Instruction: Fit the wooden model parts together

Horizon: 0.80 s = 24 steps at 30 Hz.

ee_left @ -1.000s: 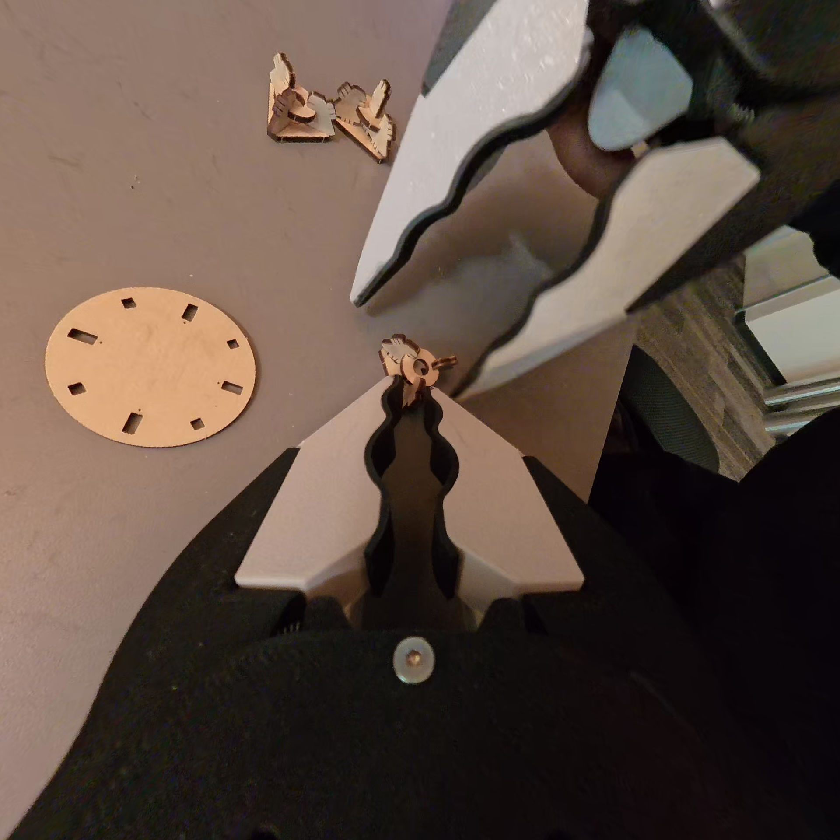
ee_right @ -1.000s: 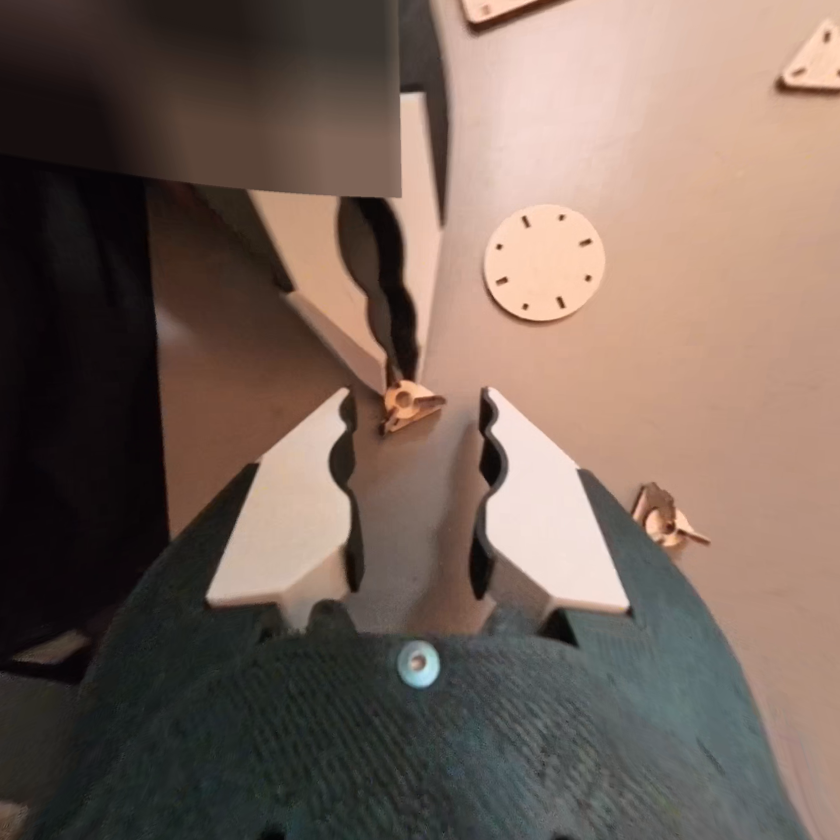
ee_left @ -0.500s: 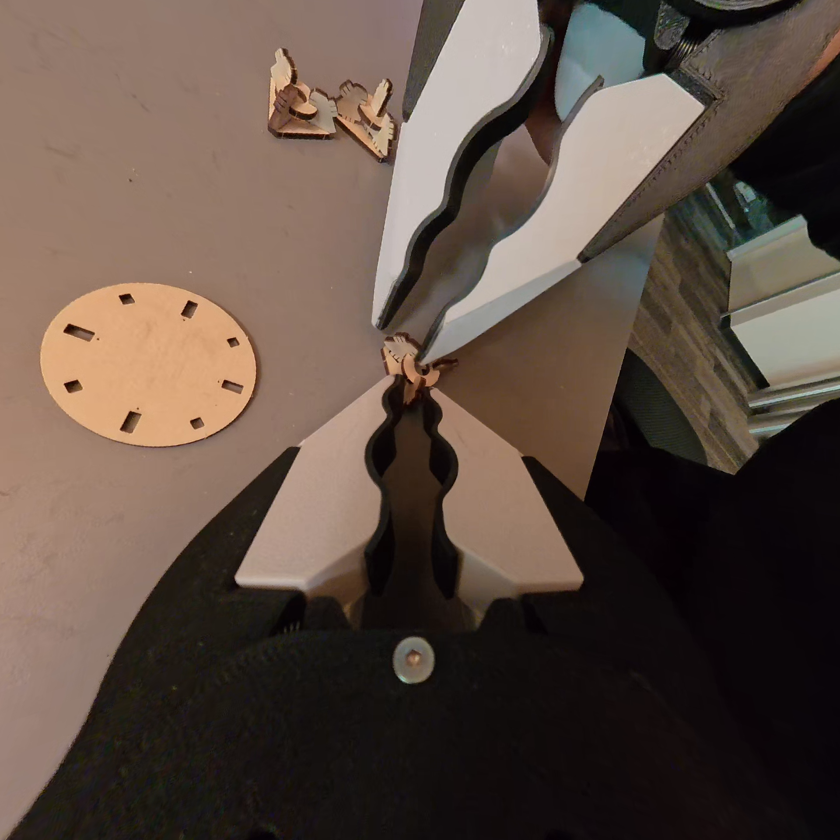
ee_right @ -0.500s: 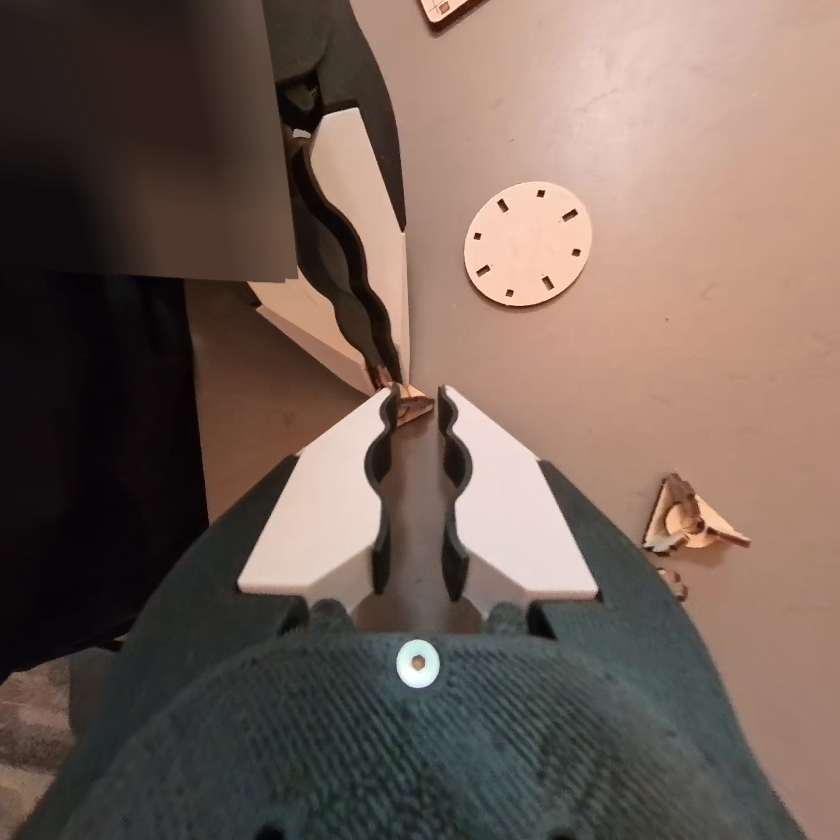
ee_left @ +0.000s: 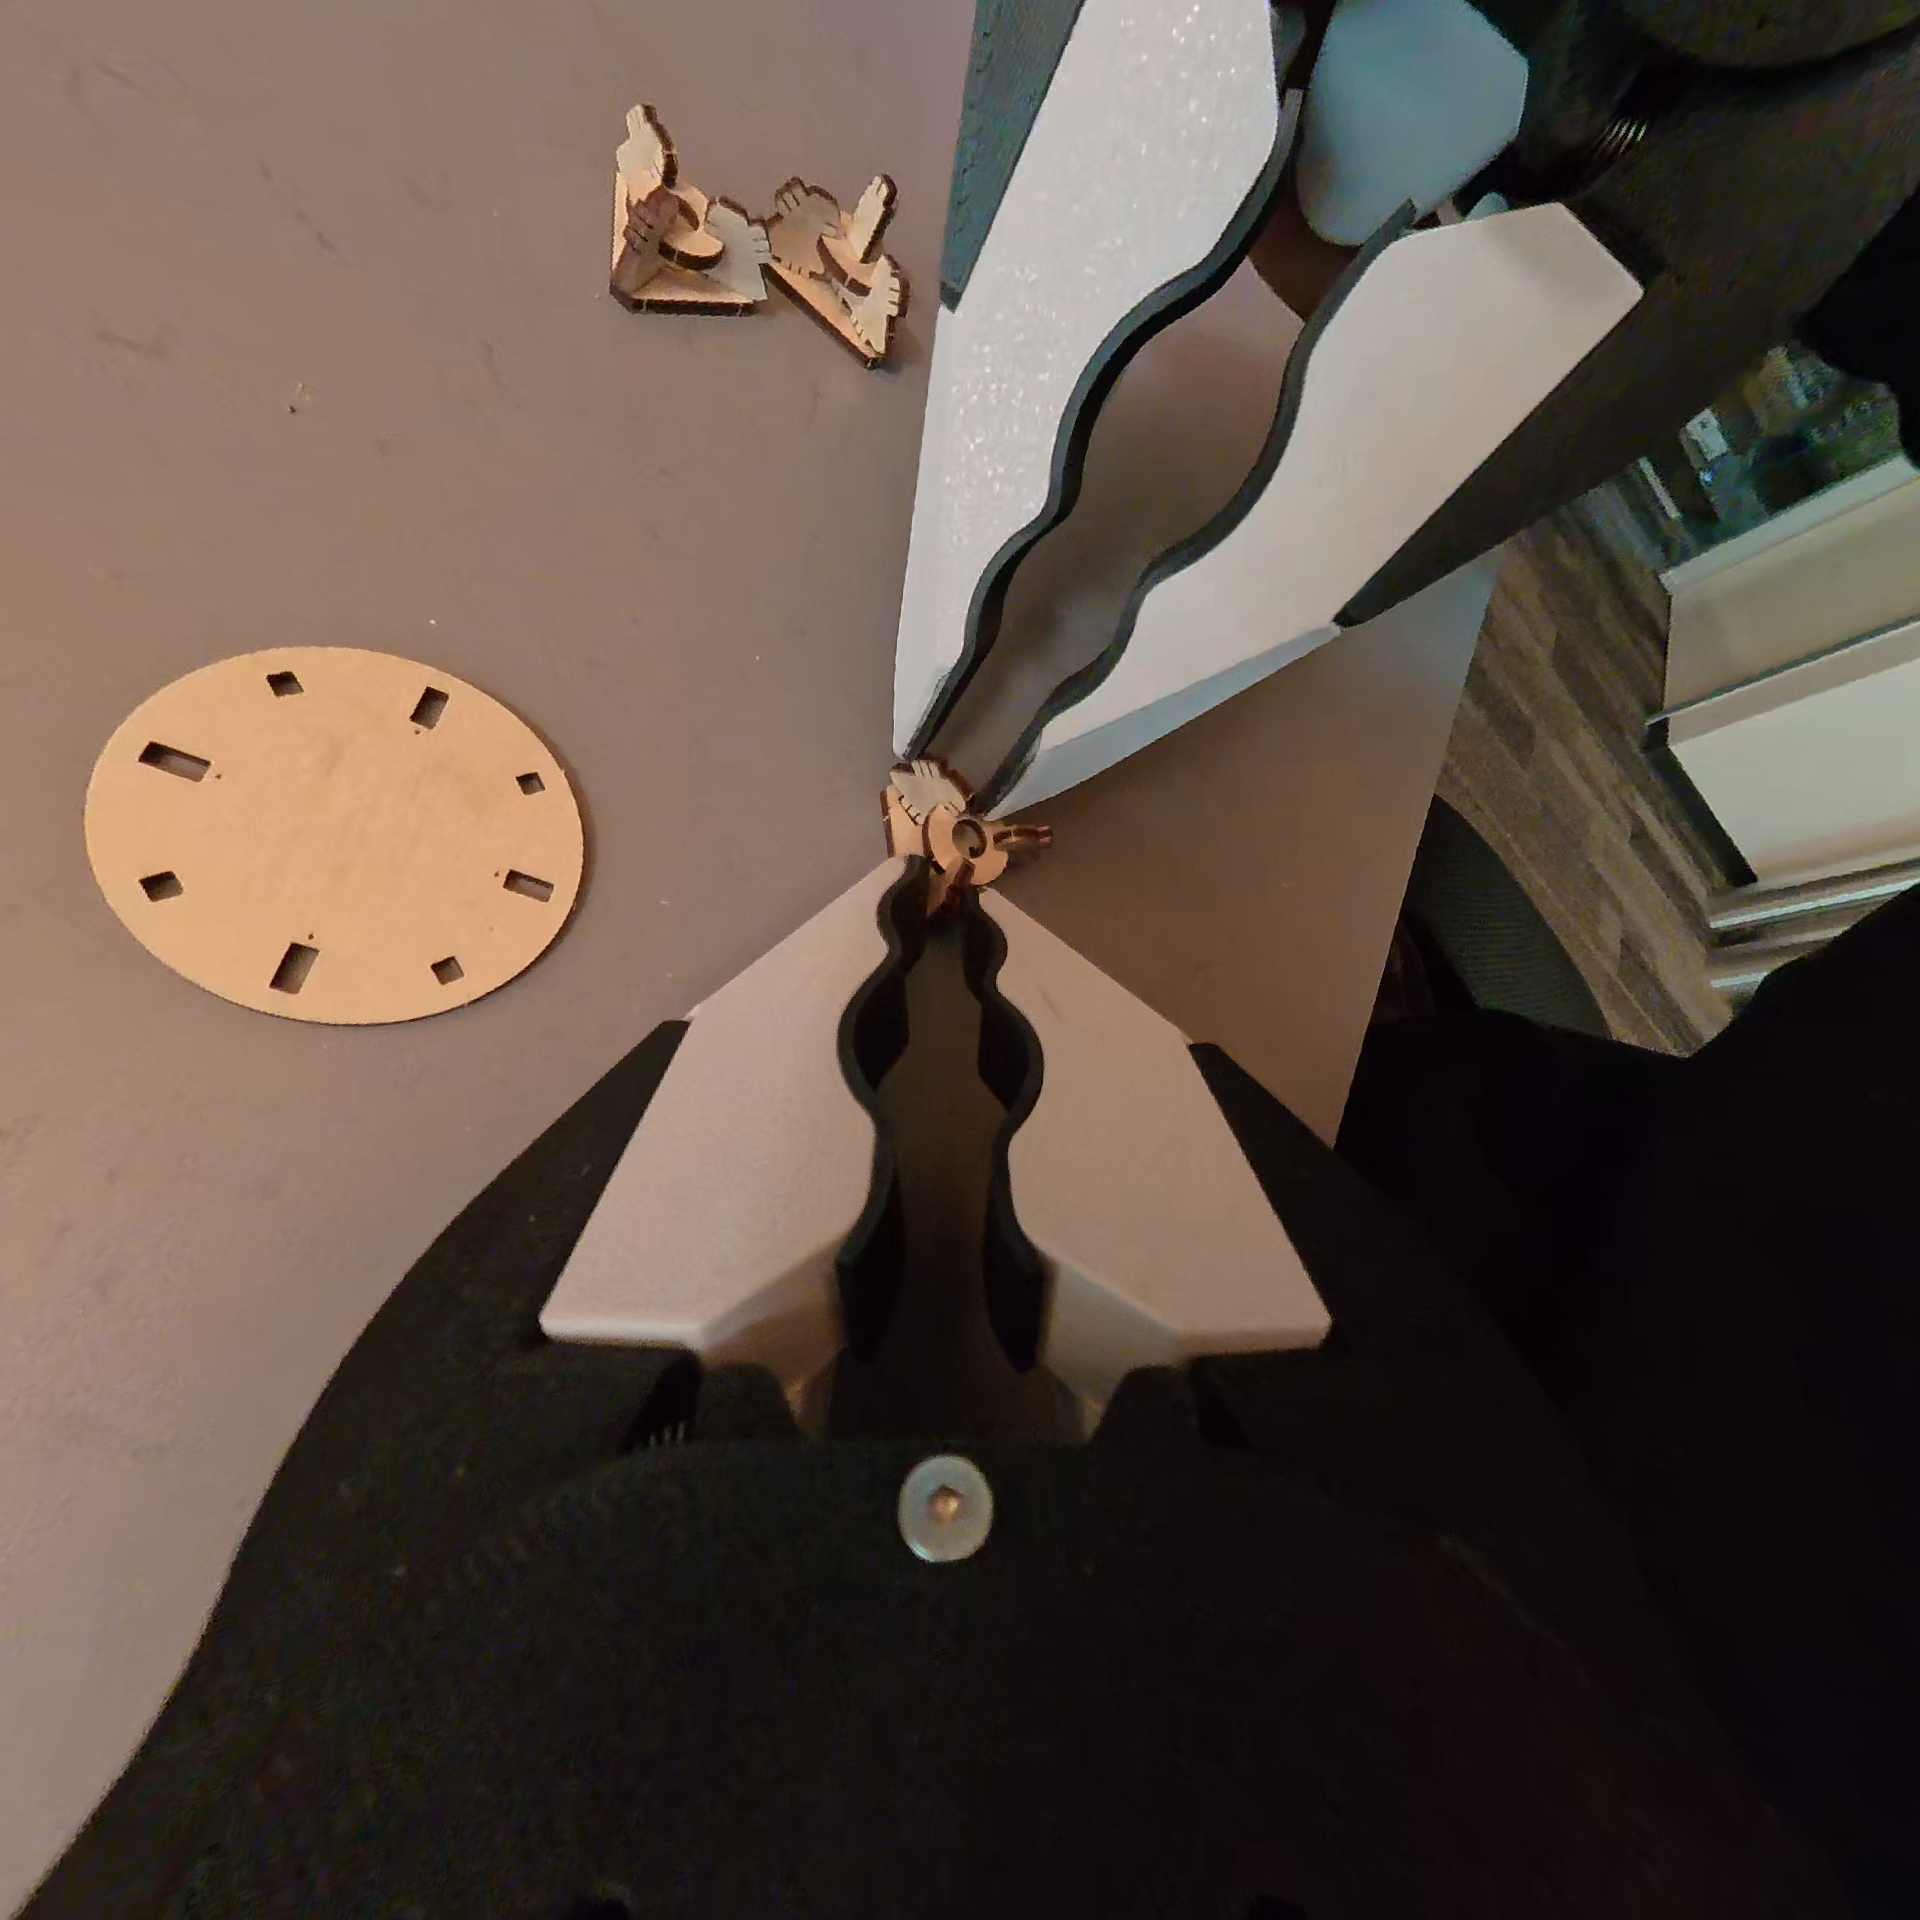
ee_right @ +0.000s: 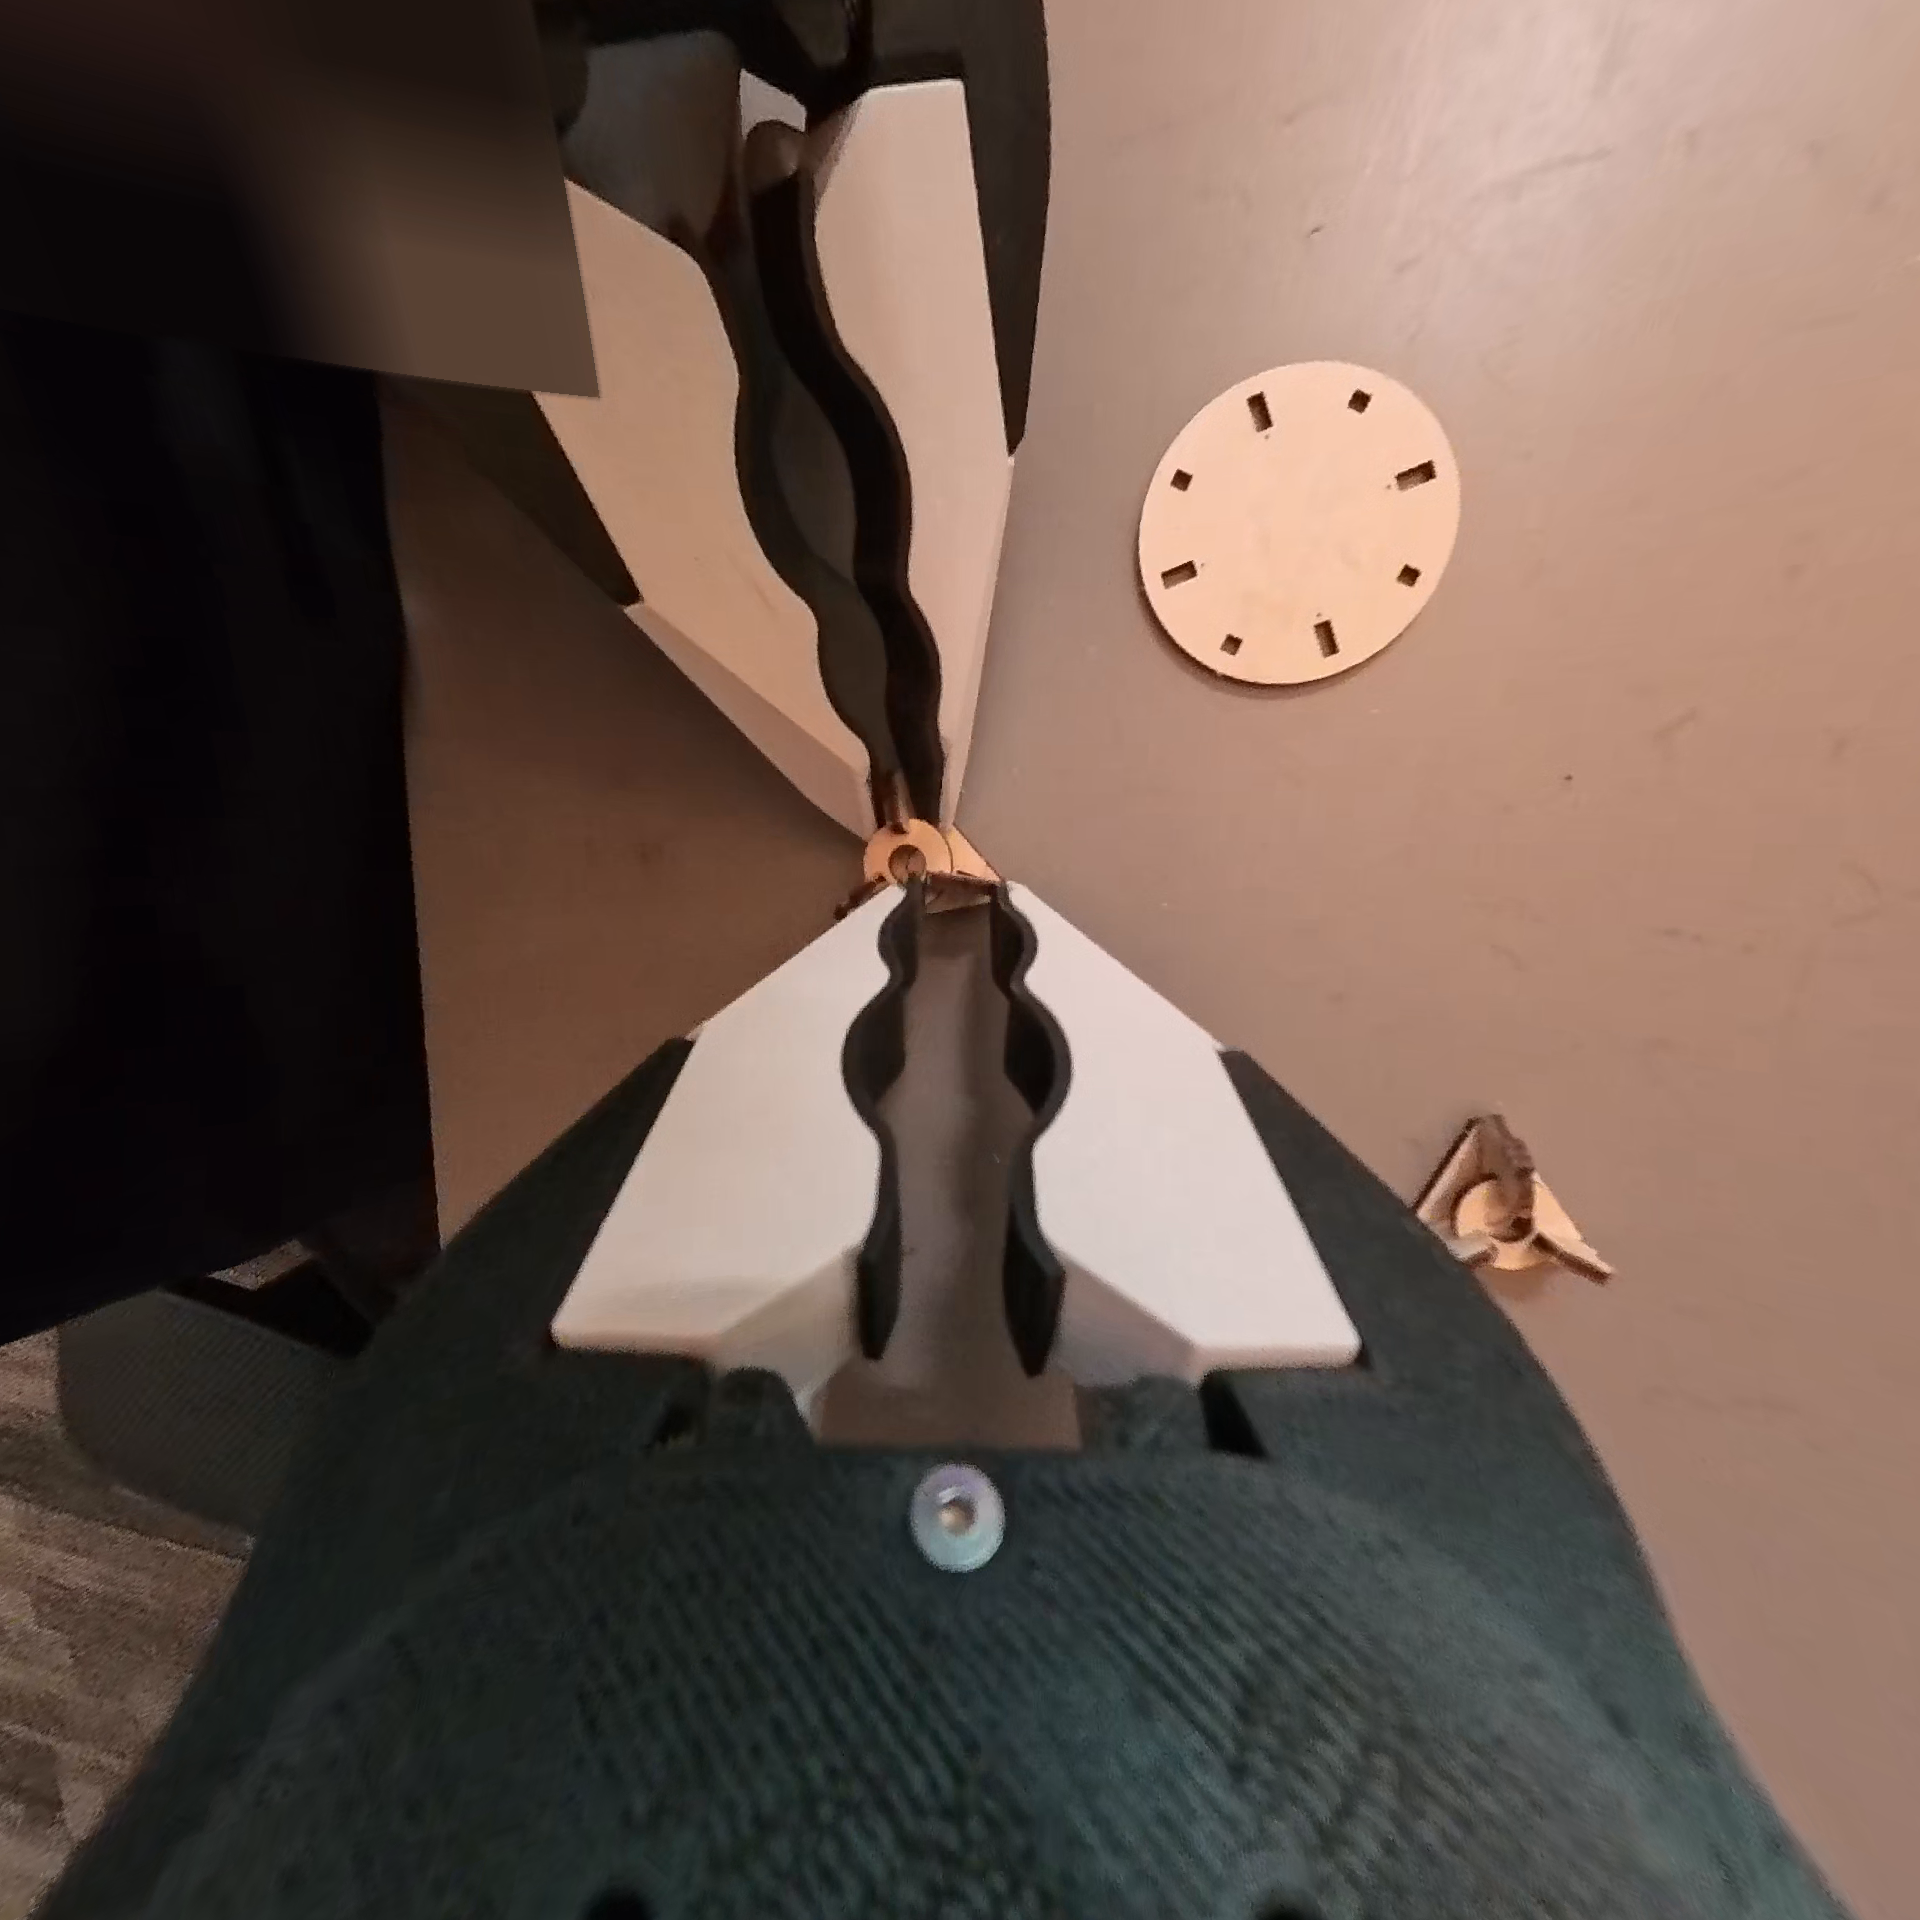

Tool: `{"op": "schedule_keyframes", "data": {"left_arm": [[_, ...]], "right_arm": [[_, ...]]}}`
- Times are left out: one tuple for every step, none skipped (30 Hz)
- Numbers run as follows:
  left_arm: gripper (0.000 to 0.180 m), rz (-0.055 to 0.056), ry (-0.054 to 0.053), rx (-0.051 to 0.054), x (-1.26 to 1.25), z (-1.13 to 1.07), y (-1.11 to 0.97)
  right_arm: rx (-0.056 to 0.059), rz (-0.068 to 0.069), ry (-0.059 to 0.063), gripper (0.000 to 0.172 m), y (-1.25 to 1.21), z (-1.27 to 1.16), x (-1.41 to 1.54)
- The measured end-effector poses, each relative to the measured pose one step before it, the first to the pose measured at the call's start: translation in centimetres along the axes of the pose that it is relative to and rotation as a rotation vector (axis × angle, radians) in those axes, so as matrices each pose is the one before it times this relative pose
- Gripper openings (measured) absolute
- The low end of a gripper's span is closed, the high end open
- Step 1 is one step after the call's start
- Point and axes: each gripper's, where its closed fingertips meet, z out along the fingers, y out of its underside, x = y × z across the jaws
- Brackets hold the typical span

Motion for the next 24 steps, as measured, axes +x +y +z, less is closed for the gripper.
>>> {"op": "schedule_keyframes", "data": {"left_arm": [[0.005, -0.0016, 0.0018, -0.0001, 0.002, 0.003, 0.001], [0.005, -0.0013, 0.0022, -0.0003, 0.007, 0.013, -0.005], [0.005, 0.0000, 0.0033, -0.0011, 0.032, 0.016, -0.002], [0.005, 0.0023, 0.0020, -0.0018, 0.045, 0.024, 0.020], [0.005, 0.0048, -0.0015, -0.0010, 0.037, 0.029, -0.005], [0.005, 0.0049, -0.0020, -0.0003, 0.039, 0.027, 0.000], [0.007, 0.0026, -0.0003, 0.0028, 0.033, -0.005, -0.050], [0.013, -0.0019, 0.0011, 0.0101, 0.014, -0.052, -0.139], [0.016, -0.0037, 0.0016, 0.0109, -0.015, -0.071, -0.155], [0.018, -0.0047, 0.0014, 0.0070, -0.031, -0.064, -0.084], [0.020, -0.0035, 0.0003, 0.0054, -0.035, -0.053, -0.065], [0.023, 0.0027, 0.0020, 0.0047, 0.050, -0.070, -0.054], [0.024, 0.0077, 0.0022, 0.0017, 0.109, -0.049, 0.011], [0.025, 0.0083, -0.0002, -0.0023, 0.092, -0.040, 0.083], [0.025, 0.0049, -0.0026, -0.0056, 0.047, -0.017, 0.138], [0.025, 0.0030, -0.0014, -0.0047, 0.036, -0.026, 0.134], [0.025, 0.0009, 0.0004, 0.0004, 0.043, -0.030, 0.040], [0.026, -0.0014, 0.0005, 0.0029, 0.004, -0.045, -0.012], [0.026, -0.0026, 0.0016, 0.0016, -0.005, -0.028, -0.010], [0.026, -0.0029, 0.0024, 0.0011, 0.005, -0.015, -0.005], [0.026, -0.0024, 0.0029, 0.0000, 0.006, 0.006, 0.000], [0.026, -0.0016, 0.0027, -0.0011, 0.015, 0.007, 0.007], [0.026, -0.0007, 0.0024, 0.0002, 0.016, 0.007, -0.011], [0.026, -0.0010, 0.0016, 0.0001, 0.019, 0.010, -0.002]], "right_arm": [[-0.0006, 0.0019, 0.0029, 0.012, 0.060, -0.014, -0.034], [-0.0022, 0.0049, 0.0029, 0.012, 0.068, -0.022, -0.038], [-0.0037, 0.0048, 0.0034, 0.012, 0.080, -0.020, -0.067], [-0.0035, 0.0029, 0.0061, 0.012, 0.086, -0.013, -0.060], [-0.0028, 0.0049, 0.0088, 0.013, 0.053, -0.008, -0.041], [-0.0034, 0.0089, 0.0086, 0.013, 0.061, -0.022, -0.032], [-0.0046, 0.0082, 0.0070, 0.013, 0.104, -0.019, -0.052], [-0.0048, 0.0050, 0.0055, 0.014, 0.137, -0.040, -0.072], [-0.0030, 0.0055, 0.0045, 0.014, 0.127, -0.051, -0.058], [0.0001, 0.0058, 0.0027, 0.014, 0.097, -0.038, -0.067], [0.0029, 0.0030, 0.0007, 0.014, 0.074, -0.022, -0.090], [0.0045, 0.0008, 0.0024, 0.014, 0.043, -0.008, -0.048], [0.0030, -0.0017, 0.0028, 0.015, 0.040, -0.020, -0.030], [0.0013, -0.0067, 0.0047, 0.016, 0.047, -0.053, 0.007], [0.0015, -0.0115, 0.0088, 0.018, 0.025, -0.066, 0.088], [0.0022, -0.0126, 0.0092, 0.020, -0.008, -0.086, 0.099], [0.0040, -0.0122, 0.0046, 0.022, -0.045, -0.082, 0.043], [0.0057, -0.0121, -0.0009, 0.024, -0.074, -0.072, -0.012], [0.0055, -0.0130, -0.0037, 0.026, -0.064, -0.055, -0.043], [0.0043, -0.0173, -0.0039, 0.026, -0.026, -0.057, -0.052], [0.0032, -0.0269, -0.0011, 0.026, 0.006, -0.066, -0.006], [0.0018, -0.0398, 0.0045, 0.025, 0.025, -0.077, 0.048], [0.0003, -0.0537, 0.0095, 0.022, 0.035, -0.091, 0.080], [-0.0002, -0.0659, 0.0161, 0.017, 0.029, -0.101, 0.113]]}}
